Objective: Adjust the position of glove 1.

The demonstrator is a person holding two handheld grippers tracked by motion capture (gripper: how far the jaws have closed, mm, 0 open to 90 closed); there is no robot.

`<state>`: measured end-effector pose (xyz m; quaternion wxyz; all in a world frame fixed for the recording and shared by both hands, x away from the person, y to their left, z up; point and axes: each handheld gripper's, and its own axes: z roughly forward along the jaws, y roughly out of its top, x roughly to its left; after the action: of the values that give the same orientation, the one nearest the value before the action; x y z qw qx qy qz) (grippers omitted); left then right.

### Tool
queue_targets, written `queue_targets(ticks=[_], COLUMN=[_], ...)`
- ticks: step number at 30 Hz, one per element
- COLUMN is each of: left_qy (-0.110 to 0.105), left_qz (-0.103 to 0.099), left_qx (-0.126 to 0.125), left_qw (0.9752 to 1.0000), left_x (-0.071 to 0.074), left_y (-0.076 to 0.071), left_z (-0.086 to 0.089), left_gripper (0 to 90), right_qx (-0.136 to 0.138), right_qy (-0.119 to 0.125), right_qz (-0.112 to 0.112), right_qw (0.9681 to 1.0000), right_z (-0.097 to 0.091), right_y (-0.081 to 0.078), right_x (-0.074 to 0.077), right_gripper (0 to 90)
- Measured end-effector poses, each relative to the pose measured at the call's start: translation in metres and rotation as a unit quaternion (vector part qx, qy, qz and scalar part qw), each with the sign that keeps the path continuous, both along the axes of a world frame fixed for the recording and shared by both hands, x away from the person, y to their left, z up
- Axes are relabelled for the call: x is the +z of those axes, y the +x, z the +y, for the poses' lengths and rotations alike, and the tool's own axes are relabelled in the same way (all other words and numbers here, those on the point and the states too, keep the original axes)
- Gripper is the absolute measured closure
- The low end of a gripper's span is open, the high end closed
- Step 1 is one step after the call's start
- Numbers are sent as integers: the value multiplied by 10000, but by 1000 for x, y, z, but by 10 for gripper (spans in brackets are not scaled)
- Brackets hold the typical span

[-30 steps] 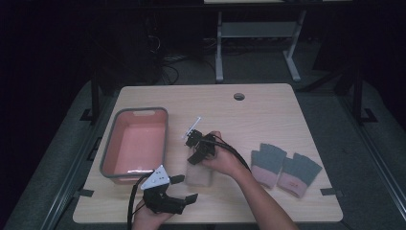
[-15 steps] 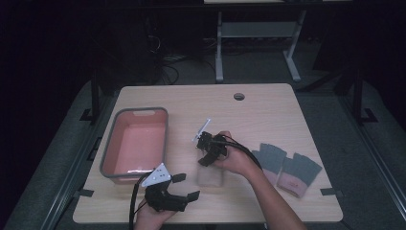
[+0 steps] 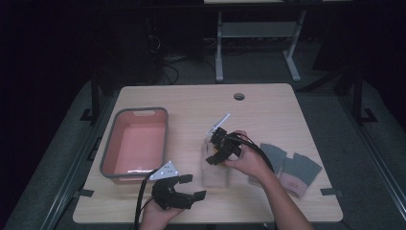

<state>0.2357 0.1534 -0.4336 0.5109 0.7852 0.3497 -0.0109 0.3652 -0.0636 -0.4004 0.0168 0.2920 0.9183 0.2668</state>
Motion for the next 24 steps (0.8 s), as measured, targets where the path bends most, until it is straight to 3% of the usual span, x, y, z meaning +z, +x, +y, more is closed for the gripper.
queue_targets(ticks=[1,4,7,16,18,19,20,24], left_qy=[-30,32,-49,72,138,138,151,238], left_qz=[41,62,239,641,744,744,767,908], left_qx=[18,23,33,212,257,257,287,462], left_qw=[10000,10000,9997,9977,9968,9968,9965,9945], left_x=[2,4,6,2,-1,-1,-2,-7], left_y=[3,9,19,40,45,45,46,53], left_z=[-1,-4,-12,-26,-29,-29,-30,-31], left_gripper=[168,168,168,167,167,168,168,202], right_qx=[-141,-321,-713,-1214,-1357,-1357,-1422,-1540], right_qy=[143,313,643,932,1163,1163,1237,1263], right_qz=[106,109,213,444,538,538,583,608], right_qw=[9997,9989,9952,9872,9824,9824,9804,9781], right_z=[-5,-16,-33,-53,-61,-61,-63,-65], right_y=[-2,-6,-16,-25,-26,-26,-26,-29], right_x=[3,5,3,-11,-18,-18,-20,-28], right_gripper=[332,326,321,321,327,327,331,332])
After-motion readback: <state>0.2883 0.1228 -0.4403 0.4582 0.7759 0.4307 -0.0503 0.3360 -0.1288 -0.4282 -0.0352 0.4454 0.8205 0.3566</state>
